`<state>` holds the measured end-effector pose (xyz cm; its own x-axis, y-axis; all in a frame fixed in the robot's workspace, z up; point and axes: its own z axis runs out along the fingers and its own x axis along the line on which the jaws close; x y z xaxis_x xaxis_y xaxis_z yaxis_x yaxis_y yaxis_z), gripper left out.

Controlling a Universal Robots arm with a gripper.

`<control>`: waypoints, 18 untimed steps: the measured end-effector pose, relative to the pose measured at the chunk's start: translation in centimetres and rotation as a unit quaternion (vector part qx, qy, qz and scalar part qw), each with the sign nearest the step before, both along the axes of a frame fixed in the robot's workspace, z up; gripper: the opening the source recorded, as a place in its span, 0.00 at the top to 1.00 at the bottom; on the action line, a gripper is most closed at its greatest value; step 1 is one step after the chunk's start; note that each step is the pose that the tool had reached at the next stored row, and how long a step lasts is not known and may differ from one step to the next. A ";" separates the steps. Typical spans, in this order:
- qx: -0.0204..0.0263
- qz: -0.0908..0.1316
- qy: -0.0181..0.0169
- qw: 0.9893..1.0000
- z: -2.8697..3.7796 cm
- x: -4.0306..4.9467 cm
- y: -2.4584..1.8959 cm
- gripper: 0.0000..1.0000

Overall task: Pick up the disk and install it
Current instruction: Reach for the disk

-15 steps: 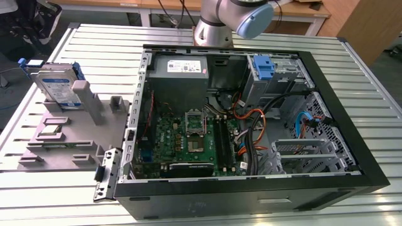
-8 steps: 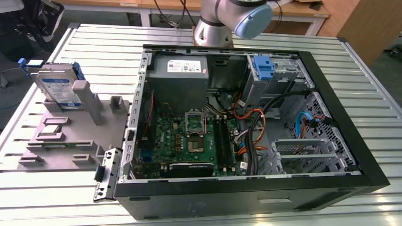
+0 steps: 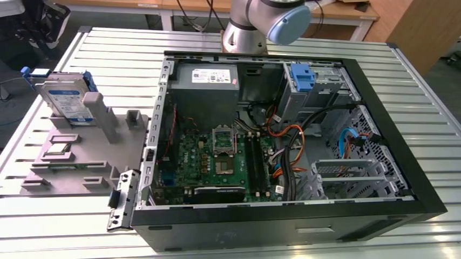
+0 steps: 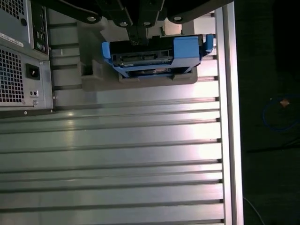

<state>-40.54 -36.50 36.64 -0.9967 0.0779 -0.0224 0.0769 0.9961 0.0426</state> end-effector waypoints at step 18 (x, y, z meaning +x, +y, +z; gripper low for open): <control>-0.002 0.000 0.001 1.000 -1.76 -1.00 -0.21 0.90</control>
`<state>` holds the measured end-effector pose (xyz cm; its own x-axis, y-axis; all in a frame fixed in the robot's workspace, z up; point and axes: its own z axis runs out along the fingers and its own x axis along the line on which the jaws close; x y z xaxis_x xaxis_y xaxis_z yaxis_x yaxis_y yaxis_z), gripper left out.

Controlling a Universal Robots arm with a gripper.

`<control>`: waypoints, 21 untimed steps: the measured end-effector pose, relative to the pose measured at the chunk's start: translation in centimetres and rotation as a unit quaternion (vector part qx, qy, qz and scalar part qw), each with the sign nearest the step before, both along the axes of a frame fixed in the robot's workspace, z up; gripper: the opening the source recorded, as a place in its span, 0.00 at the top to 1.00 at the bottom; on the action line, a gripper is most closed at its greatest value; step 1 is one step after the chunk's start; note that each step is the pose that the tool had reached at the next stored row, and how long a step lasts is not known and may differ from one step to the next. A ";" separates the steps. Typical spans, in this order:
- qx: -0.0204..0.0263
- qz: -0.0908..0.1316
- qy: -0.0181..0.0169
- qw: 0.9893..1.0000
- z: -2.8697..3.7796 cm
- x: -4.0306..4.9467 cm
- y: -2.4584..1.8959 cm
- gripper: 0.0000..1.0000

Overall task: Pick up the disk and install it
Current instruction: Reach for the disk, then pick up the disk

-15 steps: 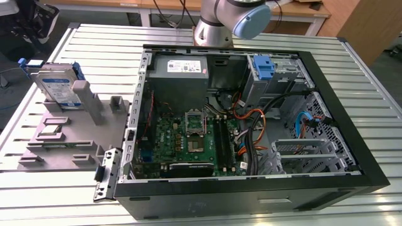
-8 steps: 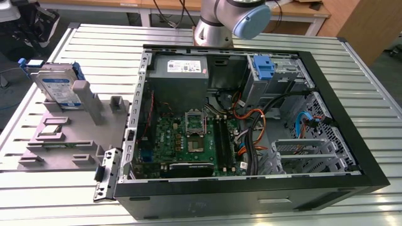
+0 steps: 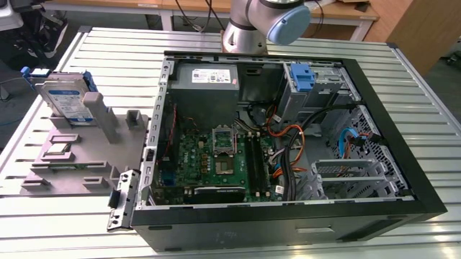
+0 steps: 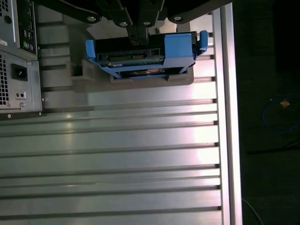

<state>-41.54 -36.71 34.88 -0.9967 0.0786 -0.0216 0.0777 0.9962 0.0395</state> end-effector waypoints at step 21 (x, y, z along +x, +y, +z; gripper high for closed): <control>0.000 0.000 0.000 1.000 -0.47 -0.37 -0.01 0.90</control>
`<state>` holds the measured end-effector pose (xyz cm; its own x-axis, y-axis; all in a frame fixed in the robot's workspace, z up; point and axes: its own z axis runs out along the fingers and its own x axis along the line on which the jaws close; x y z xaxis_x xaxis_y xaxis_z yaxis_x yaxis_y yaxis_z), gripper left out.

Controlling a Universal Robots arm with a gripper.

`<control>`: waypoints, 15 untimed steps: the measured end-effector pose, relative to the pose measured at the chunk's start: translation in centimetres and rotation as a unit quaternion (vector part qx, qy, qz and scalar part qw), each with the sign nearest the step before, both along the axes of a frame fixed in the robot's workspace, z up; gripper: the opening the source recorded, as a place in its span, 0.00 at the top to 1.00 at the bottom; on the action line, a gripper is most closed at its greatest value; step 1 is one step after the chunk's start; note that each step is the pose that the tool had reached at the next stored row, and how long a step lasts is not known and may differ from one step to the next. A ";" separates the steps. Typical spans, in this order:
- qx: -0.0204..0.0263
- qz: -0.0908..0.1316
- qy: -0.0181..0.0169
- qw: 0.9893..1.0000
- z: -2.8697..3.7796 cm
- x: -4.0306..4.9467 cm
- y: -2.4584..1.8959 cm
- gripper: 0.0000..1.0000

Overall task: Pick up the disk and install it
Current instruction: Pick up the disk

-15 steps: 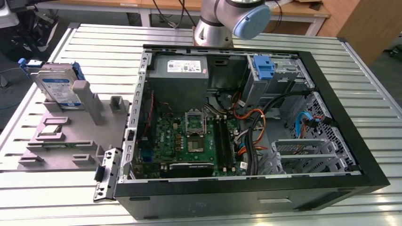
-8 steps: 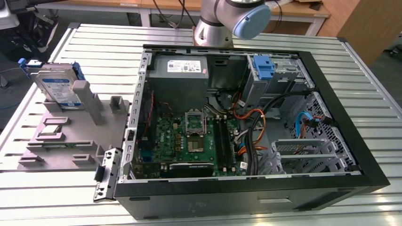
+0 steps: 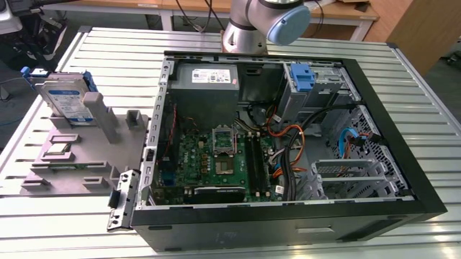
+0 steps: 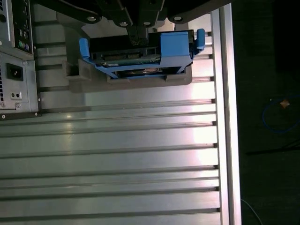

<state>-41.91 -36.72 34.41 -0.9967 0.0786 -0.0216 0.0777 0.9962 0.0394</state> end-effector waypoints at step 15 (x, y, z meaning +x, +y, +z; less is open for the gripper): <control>0.000 0.016 0.000 1.000 -0.03 0.00 0.00 0.90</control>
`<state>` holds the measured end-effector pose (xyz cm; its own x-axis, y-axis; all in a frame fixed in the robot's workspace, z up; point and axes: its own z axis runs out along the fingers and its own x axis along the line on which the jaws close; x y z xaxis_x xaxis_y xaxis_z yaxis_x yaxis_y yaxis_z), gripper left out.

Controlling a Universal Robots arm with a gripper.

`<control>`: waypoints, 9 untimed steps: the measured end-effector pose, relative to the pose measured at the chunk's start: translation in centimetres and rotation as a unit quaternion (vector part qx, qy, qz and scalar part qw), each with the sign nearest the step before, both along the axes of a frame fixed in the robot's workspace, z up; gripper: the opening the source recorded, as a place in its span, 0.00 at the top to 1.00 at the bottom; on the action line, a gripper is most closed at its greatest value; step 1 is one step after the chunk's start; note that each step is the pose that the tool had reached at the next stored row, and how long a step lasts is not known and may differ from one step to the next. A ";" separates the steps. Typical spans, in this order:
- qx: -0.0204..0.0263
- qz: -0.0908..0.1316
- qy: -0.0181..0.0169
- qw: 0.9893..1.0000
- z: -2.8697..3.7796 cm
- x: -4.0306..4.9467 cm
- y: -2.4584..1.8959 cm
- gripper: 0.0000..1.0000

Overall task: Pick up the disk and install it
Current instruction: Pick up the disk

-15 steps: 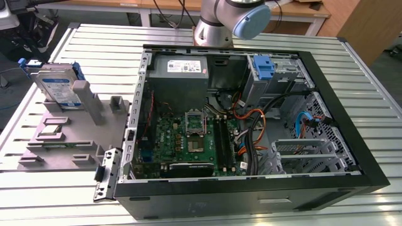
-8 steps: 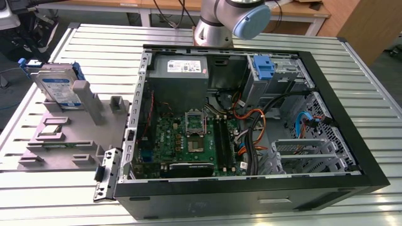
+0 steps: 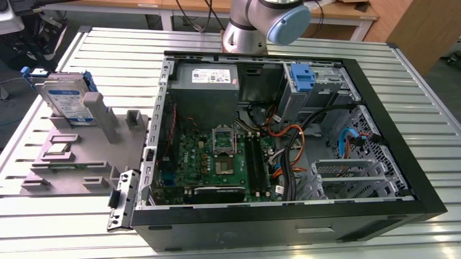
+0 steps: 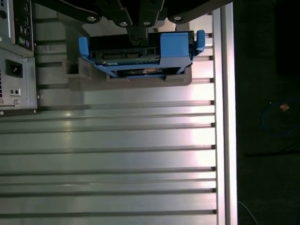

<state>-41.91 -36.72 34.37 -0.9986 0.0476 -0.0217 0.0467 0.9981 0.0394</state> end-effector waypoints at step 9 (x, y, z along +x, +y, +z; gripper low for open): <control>0.001 0.053 0.000 0.999 -0.07 0.00 0.00 0.90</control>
